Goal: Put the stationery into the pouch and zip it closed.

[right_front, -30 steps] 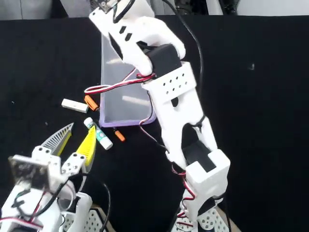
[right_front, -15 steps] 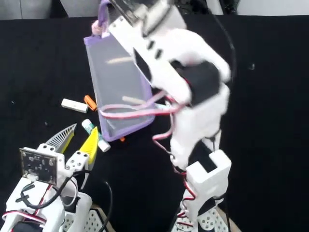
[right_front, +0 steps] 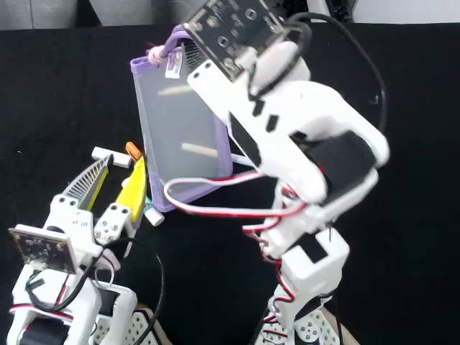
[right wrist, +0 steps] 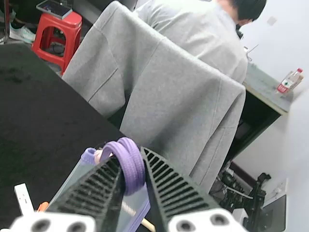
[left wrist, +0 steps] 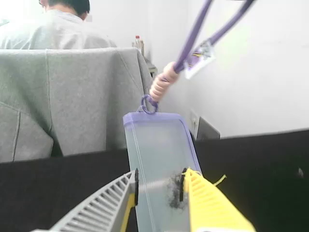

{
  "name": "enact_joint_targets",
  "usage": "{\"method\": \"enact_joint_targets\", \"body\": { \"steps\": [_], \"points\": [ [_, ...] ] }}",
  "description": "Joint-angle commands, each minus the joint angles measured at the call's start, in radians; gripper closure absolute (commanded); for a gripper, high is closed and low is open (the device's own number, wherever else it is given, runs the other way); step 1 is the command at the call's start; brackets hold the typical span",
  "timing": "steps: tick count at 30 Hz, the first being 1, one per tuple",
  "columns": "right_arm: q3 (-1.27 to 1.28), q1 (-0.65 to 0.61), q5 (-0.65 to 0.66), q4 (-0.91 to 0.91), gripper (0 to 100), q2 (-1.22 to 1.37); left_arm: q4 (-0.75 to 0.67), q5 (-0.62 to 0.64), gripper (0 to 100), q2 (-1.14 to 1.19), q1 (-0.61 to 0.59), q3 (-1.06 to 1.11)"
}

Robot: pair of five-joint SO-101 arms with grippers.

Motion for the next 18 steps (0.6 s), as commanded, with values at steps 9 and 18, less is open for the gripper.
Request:
{"method": "enact_joint_targets", "body": {
  "steps": [9,18],
  "points": [
    [-0.012,0.012,0.000,0.038,98.7,-0.234,-0.377,0.014,83,0.008,0.191,0.213],
    [0.311,0.012,0.000,0.032,98.7,-0.443,-0.535,0.014,83,0.009,0.219,0.291]
  ]
}}
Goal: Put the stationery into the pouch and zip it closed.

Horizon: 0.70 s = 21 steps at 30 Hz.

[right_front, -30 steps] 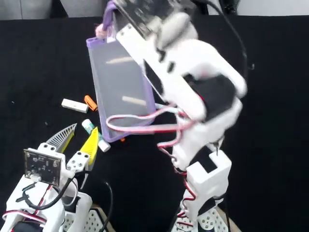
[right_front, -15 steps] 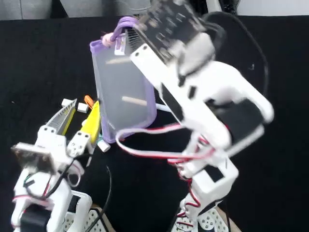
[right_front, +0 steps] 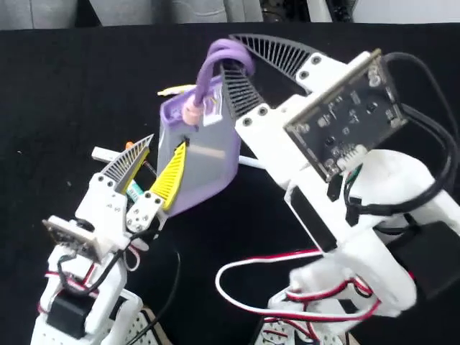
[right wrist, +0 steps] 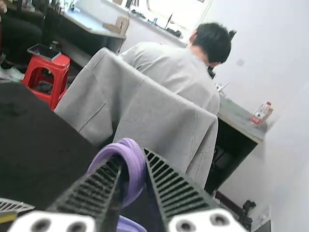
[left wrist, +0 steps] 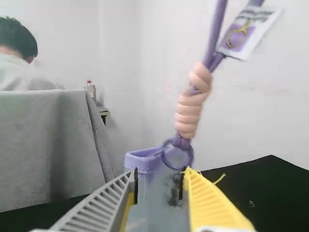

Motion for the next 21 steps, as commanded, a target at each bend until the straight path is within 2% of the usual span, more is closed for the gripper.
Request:
{"method": "enact_joint_targets", "body": {
  "steps": [1,8,17,21],
  "points": [
    [0.163,0.012,0.003,0.026,98.8,-0.120,-0.077,0.006,83,0.008,0.012,0.030],
    [0.283,0.012,0.000,-0.006,98.8,-0.180,-0.084,0.005,83,0.008,0.013,0.031],
    [0.231,0.017,0.006,0.032,98.8,-0.193,-0.075,0.003,83,0.008,0.010,0.027],
    [0.274,0.017,0.006,0.032,98.8,-0.254,0.000,-0.095,83,0.008,0.010,0.002]
  ]
}}
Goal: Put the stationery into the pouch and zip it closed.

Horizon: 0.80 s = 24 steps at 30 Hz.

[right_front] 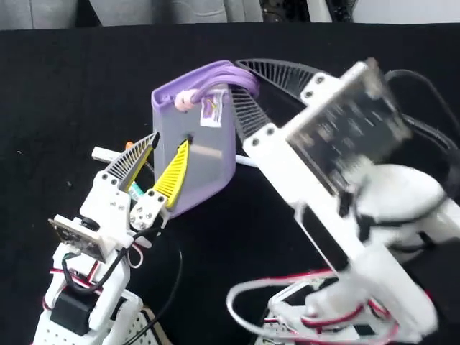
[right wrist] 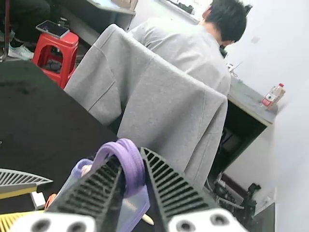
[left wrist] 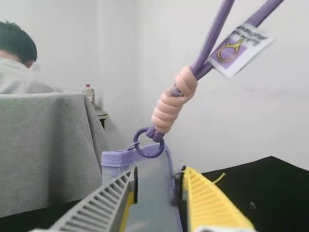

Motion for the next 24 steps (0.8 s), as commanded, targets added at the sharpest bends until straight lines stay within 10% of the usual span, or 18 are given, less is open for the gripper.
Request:
{"method": "enact_joint_targets", "body": {
  "steps": [1,24],
  "points": [
    [0.030,0.017,0.006,0.032,98.8,-0.094,0.087,-0.095,83,0.008,0.004,-0.051],
    [0.314,0.014,0.021,-0.009,98.7,-0.325,0.178,-0.236,78,0.009,0.012,-0.120]
  ]
}}
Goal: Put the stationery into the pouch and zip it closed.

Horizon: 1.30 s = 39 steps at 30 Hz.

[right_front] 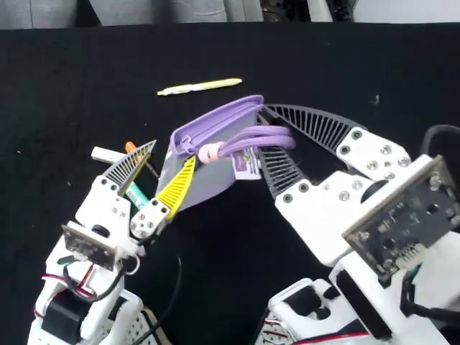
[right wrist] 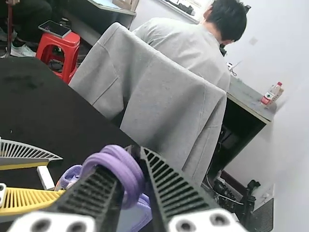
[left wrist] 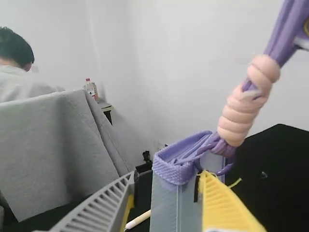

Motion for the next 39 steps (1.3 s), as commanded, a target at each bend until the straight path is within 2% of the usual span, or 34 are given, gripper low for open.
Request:
{"method": "enact_joint_targets", "body": {
  "steps": [1,10,20,30,32,37,39],
  "points": [
    [0.007,0.014,0.034,-0.003,98.7,-0.035,0.003,-0.086,78,0.009,0.010,-0.033],
    [0.008,0.012,0.049,-0.002,98.7,-0.041,-0.005,-0.206,78,0.098,0.013,-0.036],
    [0.013,0.018,0.092,0.038,98.7,-0.064,-0.018,-0.201,78,0.325,0.159,-0.202],
    [0.191,0.018,0.140,0.021,98.7,-0.163,-0.018,-0.199,78,0.327,0.165,-0.217],
    [0.197,0.018,0.140,0.014,98.7,-0.166,-0.018,-0.199,81,0.327,0.166,-0.217],
    [0.196,0.018,0.140,0.011,98.7,-0.166,-0.021,-0.199,98,0.327,0.168,-0.217],
    [0.197,0.025,0.140,0.011,98.7,-0.165,-0.020,-0.199,95,0.325,0.168,-0.217]
  ]
}}
